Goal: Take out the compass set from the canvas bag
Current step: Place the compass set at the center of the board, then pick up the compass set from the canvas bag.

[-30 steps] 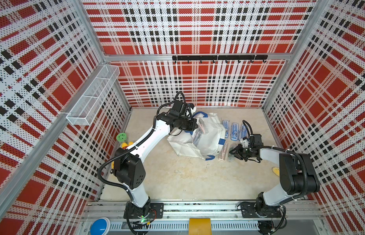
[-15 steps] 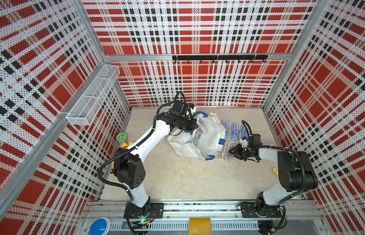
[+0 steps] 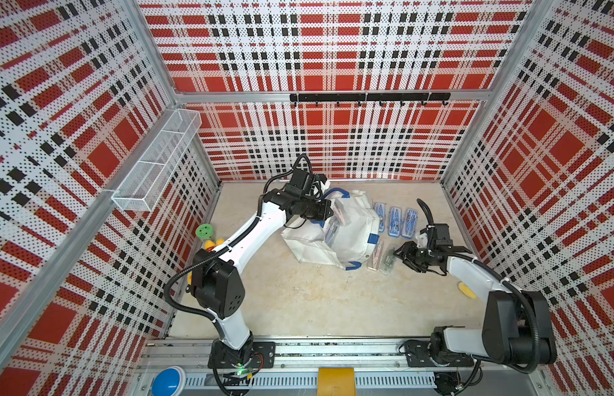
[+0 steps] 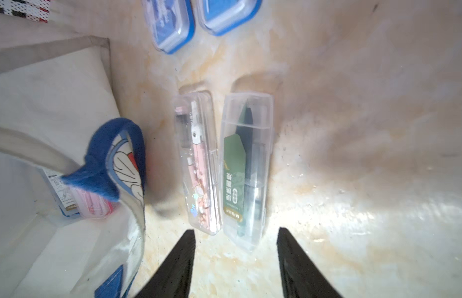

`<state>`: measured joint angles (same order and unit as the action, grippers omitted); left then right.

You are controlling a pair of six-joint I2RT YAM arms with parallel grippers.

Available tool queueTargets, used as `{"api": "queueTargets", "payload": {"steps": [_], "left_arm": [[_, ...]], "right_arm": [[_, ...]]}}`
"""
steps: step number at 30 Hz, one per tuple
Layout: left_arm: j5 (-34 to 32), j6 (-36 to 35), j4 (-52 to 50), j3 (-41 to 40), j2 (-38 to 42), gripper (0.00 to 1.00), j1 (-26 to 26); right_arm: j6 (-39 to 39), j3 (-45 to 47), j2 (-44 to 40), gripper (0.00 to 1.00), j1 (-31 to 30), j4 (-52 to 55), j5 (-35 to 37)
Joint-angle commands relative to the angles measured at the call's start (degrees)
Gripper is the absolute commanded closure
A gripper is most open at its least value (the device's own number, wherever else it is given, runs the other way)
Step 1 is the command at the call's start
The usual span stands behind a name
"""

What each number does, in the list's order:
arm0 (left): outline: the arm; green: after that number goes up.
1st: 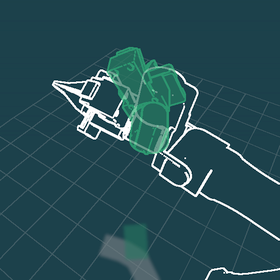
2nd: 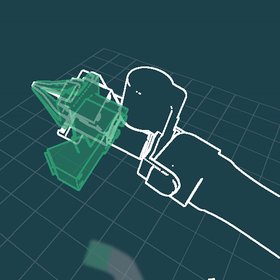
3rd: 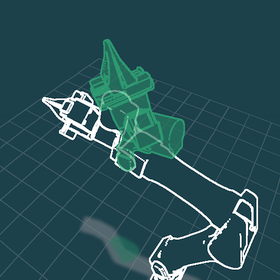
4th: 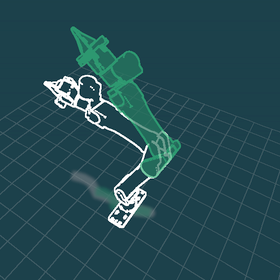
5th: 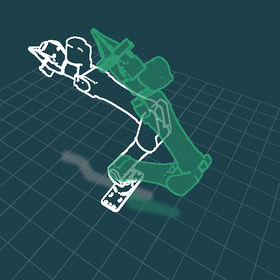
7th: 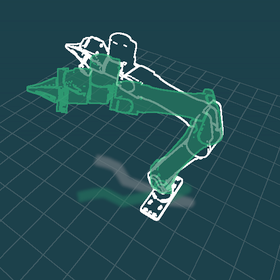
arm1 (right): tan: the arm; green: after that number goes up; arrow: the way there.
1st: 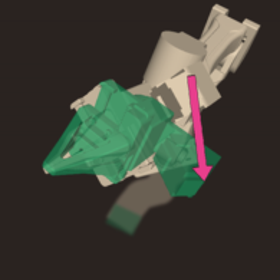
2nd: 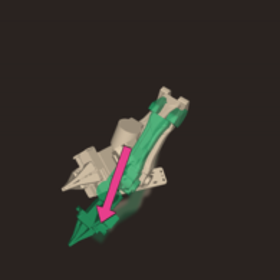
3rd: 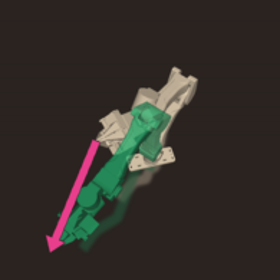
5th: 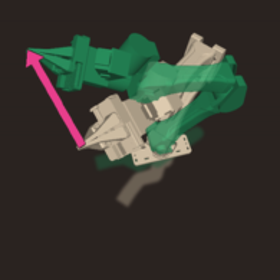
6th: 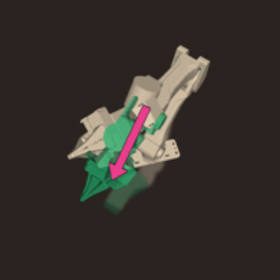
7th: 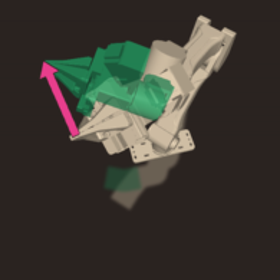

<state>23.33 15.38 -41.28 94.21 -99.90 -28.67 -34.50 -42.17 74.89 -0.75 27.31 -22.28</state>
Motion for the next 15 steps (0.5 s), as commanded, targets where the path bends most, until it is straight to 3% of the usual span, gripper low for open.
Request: {"api": "queueTargets", "payload": {"steps": [1, 10, 15], "left_arm": [[1.10, -0.08, 0.32, 2.02, 1.45, 1.00, -0.34], [1.24, 0.35, 0.32, 2.68, 1.02, 1.00, -0.55], [1.29, 0.53, 0.28, 2.73, 1.02, 1.00, -0.67]], "right_arm": [[-0.96, -4.33, -3.79, 0.49, -2.50, 3.69, 3.96], [-0.92, -15.17, -2.56, 0.53, -22.11, 3.77, 14.20], [-3.68, -17.61, 3.77, 0.54, -29.31, -1.10, 13.23]]}}
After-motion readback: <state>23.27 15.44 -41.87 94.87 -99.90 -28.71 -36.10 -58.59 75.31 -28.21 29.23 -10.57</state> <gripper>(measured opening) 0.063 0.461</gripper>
